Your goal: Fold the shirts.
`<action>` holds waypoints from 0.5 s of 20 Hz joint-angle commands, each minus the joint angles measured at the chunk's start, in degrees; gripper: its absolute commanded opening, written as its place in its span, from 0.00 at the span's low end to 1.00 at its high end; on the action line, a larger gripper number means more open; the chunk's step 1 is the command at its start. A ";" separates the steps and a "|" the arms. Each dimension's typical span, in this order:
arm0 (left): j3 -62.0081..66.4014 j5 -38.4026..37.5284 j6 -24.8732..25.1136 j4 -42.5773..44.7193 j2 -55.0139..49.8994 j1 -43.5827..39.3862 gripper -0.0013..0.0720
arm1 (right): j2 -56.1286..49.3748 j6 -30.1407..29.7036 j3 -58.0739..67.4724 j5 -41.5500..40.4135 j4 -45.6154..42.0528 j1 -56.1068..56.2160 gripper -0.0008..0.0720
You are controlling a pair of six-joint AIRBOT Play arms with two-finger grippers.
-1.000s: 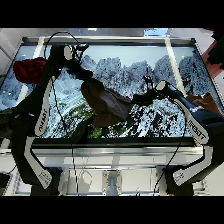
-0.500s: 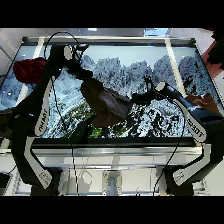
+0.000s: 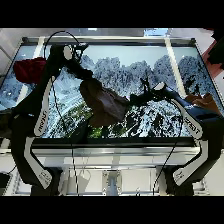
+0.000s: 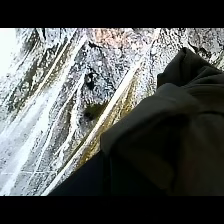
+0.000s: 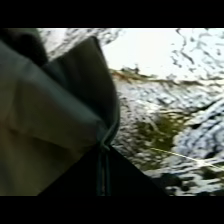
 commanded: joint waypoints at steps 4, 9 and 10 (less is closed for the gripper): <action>0.07 4.02 -1.73 11.54 10.73 0.04 0.03 | 10.93 -3.19 8.24 10.21 1.22 -5.92 0.05; 0.07 2.97 -4.39 9.27 27.47 -0.50 0.03 | 28.81 -2.29 15.63 14.67 -0.31 -12.46 0.05; 0.07 2.95 -4.31 6.27 30.49 -0.92 0.03 | 32.15 -1.40 18.12 14.16 -1.66 -13.07 0.05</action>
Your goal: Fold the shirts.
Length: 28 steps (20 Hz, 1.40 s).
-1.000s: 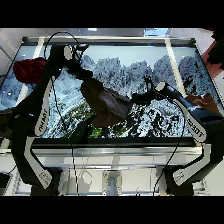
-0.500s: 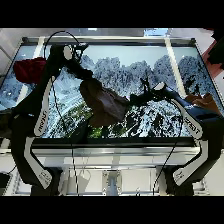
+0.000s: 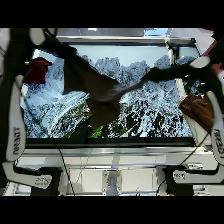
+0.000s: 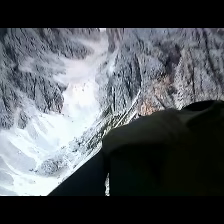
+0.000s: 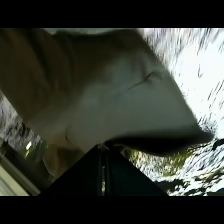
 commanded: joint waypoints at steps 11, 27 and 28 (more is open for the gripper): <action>0.02 8.50 2.51 -13.29 24.00 -9.88 0.03 | 16.04 5.70 29.55 -17.86 -8.04 -10.97 0.05; -38.95 2.19 -18.97 16.98 11.58 12.48 0.03 | -26.18 6.54 27.28 -17.31 -1.25 13.16 0.05; -40.02 3.50 -18.84 15.69 10.99 14.43 0.03 | -28.41 6.54 27.28 -17.57 -1.40 14.08 0.05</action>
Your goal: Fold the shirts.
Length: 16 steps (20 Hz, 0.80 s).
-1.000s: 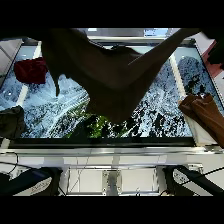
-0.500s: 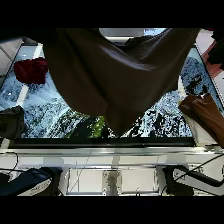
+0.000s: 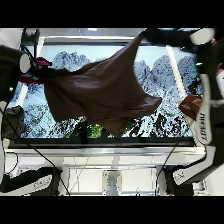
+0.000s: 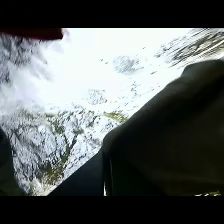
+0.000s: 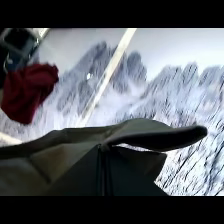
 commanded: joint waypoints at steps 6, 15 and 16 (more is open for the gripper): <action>-7.08 9.49 -2.95 -4.76 -2.75 9.79 0.03 | -11.28 0.46 0.02 2.10 -0.94 3.58 0.50; -7.08 12.76 0.20 1.18 -2.75 11.54 0.96 | 5.84 5.73 -5.95 45.94 -28.52 -3.76 0.50; -7.08 12.39 0.98 0.76 -2.80 12.66 0.96 | 8.83 6.54 -10.10 44.96 -27.61 -3.78 0.50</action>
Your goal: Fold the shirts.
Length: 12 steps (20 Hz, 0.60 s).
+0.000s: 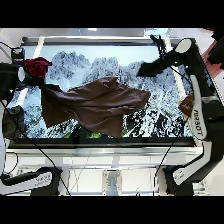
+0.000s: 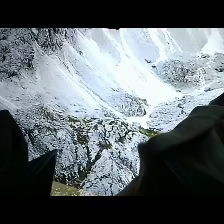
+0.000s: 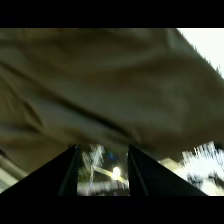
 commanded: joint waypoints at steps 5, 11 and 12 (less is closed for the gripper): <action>-0.09 -3.17 5.33 -6.32 -1.49 8.33 0.84 | 21.79 5.51 -40.15 2.40 -0.22 0.85 0.54; -0.09 -3.63 10.51 -16.09 -5.97 9.77 0.84 | 28.61 6.40 -69.99 -19.67 24.68 12.07 0.78; -0.09 -3.82 10.78 -17.25 -6.82 9.77 0.84 | 28.61 6.75 -72.04 -23.54 26.38 14.97 0.78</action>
